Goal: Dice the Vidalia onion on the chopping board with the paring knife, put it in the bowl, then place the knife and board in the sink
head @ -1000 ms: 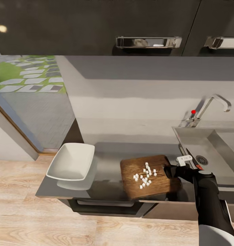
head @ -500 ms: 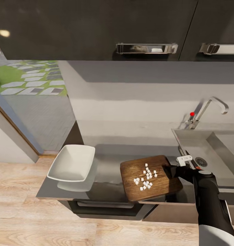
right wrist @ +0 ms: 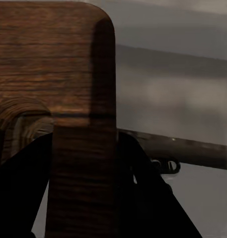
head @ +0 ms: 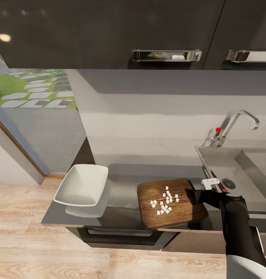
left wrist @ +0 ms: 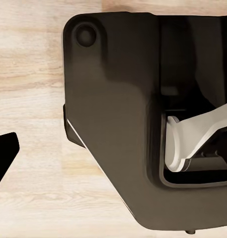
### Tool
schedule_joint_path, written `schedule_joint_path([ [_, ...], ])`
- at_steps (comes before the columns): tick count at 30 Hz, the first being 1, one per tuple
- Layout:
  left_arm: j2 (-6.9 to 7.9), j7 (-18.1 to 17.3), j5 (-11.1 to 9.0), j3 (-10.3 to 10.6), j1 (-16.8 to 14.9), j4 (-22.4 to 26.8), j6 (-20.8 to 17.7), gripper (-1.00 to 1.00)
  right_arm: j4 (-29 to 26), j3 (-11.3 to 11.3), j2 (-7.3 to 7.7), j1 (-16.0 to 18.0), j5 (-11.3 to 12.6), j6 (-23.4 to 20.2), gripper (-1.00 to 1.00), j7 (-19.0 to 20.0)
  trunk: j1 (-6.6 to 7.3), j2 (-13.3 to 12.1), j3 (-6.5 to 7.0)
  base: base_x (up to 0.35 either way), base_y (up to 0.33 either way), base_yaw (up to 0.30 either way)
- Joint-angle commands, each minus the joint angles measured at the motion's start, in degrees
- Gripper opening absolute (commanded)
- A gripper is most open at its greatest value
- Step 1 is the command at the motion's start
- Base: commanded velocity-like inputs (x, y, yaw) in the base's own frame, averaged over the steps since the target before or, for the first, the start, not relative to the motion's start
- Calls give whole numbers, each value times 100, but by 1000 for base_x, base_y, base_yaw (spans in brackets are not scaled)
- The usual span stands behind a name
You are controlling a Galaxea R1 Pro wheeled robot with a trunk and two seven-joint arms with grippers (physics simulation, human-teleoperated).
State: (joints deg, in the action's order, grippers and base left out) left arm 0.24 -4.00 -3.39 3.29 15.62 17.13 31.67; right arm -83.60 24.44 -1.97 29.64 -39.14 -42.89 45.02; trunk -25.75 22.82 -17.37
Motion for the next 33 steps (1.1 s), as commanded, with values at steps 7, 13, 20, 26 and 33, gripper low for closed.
schedule_joint_path([
  [7, 3, -13, -34, 22, 2, 9, 5, 100, -15, 55, 2, 7, -50, -24, -100, 59, -3, 10, -9, 0, 0, 0],
  [13, 4, -13, -33, 22, 2, 9, 5, 100, -43, 62, 17, 7, -50, -178, -100, 59, -3, 10, -1, 0, 0, 0],
  [20, 6, -13, -35, 22, 2, 9, 5, 100, -59, 63, 21, 7, -50, -207, -100, 56, -3, 10, 55, 0, 0, 0],
  [26, 5, -13, -35, 22, 2, 9, 4, 100, -67, 62, 18, 7, -50, -202, -100, -145, -3, 10, 108, 0, 19, 0],
  [33, 3, -13, -36, 22, 2, 9, 4, 100, -69, 63, 13, 7, -50, -202, -100, -202, -3, 10, 171, 0, 82, 0],
])
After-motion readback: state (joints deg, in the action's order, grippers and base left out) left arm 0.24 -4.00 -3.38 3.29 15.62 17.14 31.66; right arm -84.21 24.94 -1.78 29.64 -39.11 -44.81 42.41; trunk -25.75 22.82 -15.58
